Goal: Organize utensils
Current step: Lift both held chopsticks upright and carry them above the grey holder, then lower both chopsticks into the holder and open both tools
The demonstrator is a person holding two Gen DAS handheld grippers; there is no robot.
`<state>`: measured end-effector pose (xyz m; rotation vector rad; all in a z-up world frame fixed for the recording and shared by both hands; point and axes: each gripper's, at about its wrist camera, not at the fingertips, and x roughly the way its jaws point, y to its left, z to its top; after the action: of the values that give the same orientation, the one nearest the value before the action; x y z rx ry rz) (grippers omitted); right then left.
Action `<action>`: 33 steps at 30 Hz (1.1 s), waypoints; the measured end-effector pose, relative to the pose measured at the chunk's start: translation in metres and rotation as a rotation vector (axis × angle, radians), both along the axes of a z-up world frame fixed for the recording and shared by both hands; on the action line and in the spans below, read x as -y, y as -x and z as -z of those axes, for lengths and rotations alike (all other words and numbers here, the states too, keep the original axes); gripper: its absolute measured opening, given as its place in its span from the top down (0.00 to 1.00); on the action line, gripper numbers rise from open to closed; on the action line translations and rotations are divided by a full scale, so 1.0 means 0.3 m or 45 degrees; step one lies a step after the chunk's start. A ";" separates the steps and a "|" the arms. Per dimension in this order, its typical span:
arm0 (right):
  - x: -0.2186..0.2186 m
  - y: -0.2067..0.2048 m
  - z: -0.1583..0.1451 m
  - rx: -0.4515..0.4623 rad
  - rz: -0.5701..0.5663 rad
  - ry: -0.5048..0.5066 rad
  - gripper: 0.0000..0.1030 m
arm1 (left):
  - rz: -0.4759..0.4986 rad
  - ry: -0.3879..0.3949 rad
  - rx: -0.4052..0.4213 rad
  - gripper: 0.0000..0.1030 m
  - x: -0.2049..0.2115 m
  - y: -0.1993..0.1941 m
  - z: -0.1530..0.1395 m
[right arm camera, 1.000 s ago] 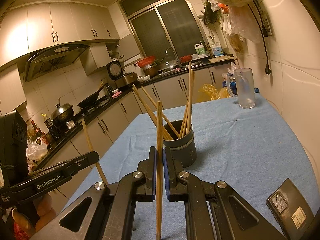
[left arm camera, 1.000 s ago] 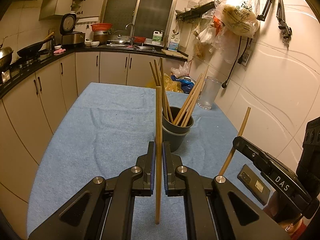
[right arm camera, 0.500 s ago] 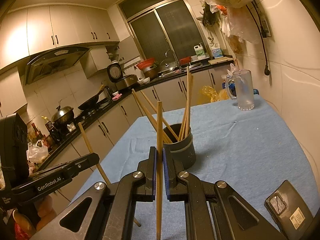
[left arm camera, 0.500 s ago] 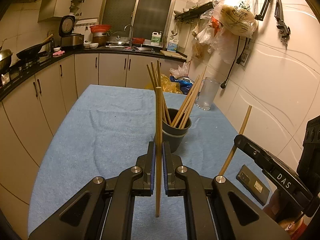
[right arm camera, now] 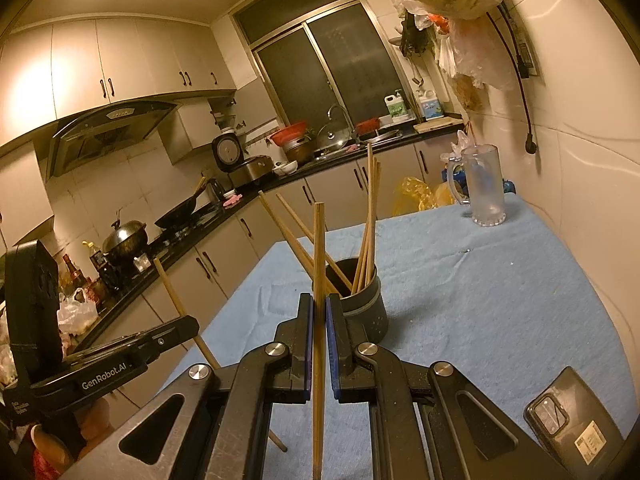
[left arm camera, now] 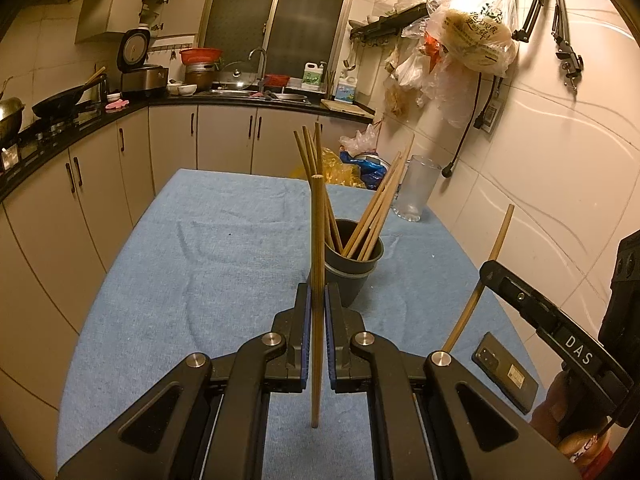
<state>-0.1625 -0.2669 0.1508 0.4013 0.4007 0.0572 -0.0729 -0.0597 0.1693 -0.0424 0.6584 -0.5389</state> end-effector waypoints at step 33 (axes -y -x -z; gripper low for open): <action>0.147 -0.178 -0.319 0.223 0.145 0.008 0.93 | -0.002 0.138 0.186 0.94 0.063 -0.218 -0.359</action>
<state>-0.1090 -0.3111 0.2466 0.4089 0.2053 -0.0195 -0.0074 -0.0785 0.2770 -0.1039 0.4862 -0.5704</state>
